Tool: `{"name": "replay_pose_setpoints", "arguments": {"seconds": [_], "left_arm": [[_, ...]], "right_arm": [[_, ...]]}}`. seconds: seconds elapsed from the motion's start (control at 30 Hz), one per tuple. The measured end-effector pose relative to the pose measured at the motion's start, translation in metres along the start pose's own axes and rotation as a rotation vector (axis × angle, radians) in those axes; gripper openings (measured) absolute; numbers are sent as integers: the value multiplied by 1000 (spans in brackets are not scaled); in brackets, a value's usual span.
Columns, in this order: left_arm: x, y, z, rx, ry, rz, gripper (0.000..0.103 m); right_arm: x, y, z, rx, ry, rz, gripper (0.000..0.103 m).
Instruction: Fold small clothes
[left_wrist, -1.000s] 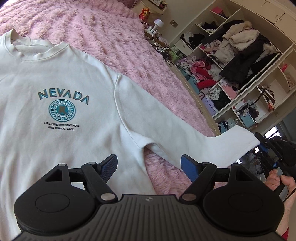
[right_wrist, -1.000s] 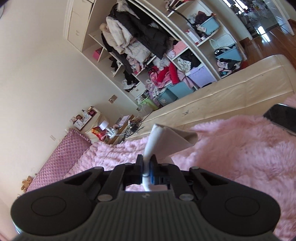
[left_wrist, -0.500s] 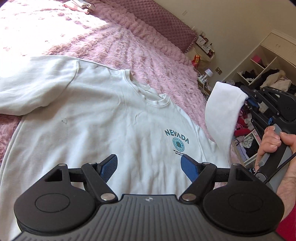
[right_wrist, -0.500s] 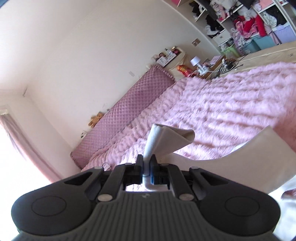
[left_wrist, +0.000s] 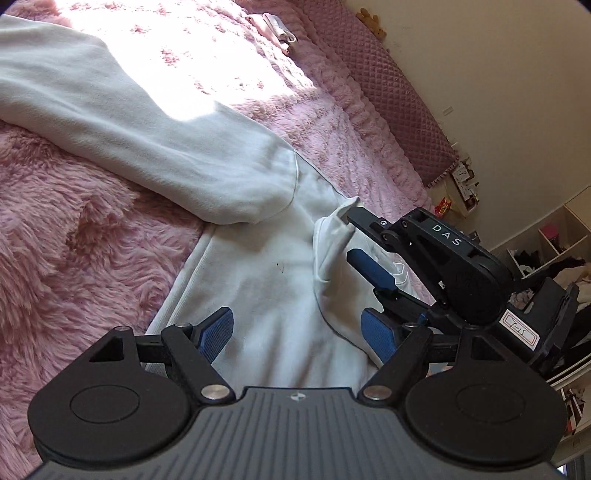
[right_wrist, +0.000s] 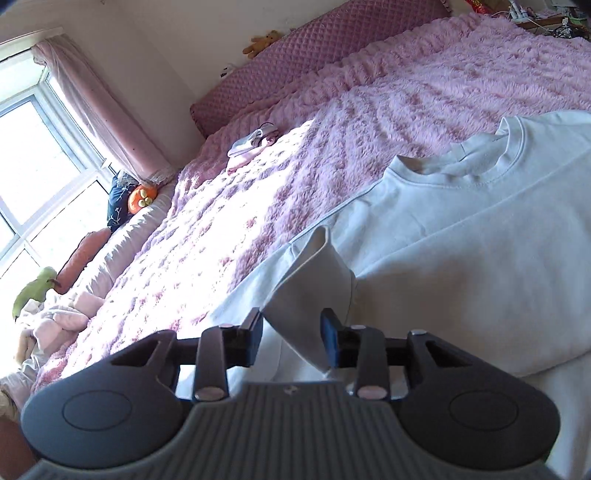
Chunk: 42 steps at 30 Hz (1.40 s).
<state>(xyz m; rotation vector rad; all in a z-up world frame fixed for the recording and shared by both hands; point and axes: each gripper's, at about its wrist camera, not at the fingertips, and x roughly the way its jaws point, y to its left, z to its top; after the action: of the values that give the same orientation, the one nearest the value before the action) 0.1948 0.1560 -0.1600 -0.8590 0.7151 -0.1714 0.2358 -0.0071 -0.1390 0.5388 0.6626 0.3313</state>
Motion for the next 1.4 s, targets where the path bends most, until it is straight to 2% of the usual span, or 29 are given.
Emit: {"name": "replay_pose_setpoints", "arguments": {"seconds": [0.1,0.17,0.3,0.37,0.43,0.47,0.53,0.6,0.73,0.8,0.93,0.97,1.0,1.03,1.07,1.1,1.2,1.27,1.4], "left_arm": [[13,0,2,-20,9,-24,91],[22,-1,1,-36,16,-60,91],[51,-7,4,-69,51,-86,91],[63,-7,3,-91,44,-67,91],[68,-8,0,-103,9,-42,91],[70,-9,1,-110,-15,-31,91],[73,-10,2,-108,-49,-3,91],[81,-10,7,-103,-64,16,91],[94,-11,18,-89,-101,40,91],[100,-12,23,-84,-118,41,92],[112,-16,33,-40,-117,-41,91],[113,-17,34,-28,-115,-59,79],[115,-20,35,-14,-112,-74,56],[115,-23,35,-2,-116,-74,43],[114,-26,33,12,-127,-67,19],[111,-27,32,26,-142,-63,7],[86,-37,25,87,-244,-63,4],[70,-34,22,76,-291,-64,4],[63,-17,18,42,-290,18,4]], "right_arm": [[-31,-14,12,-40,-37,-2,49],[-59,-30,26,-99,-74,-70,50],[-105,-70,39,-298,-128,-355,52],[-120,-101,46,-419,-127,-539,52],[-132,-124,46,-490,-112,-642,55],[-138,-142,48,-494,-77,-689,58],[-151,-166,48,-467,-45,-723,59],[-153,-182,43,-503,-14,-757,59],[-138,-192,22,-694,42,-818,60],[-128,-190,13,-774,16,-850,60],[-110,-186,8,-884,-29,-893,61],[-109,-183,8,-886,-31,-897,61],[-108,-183,10,-874,-31,-898,61],[-107,-183,13,-854,-31,-897,61],[-108,-182,15,-833,-31,-893,61],[-106,-181,17,-825,-32,-892,61],[-106,-180,15,-841,-42,-901,61],[-107,-179,14,-852,-52,-902,60],[-107,-178,15,-834,-54,-907,58]]}}
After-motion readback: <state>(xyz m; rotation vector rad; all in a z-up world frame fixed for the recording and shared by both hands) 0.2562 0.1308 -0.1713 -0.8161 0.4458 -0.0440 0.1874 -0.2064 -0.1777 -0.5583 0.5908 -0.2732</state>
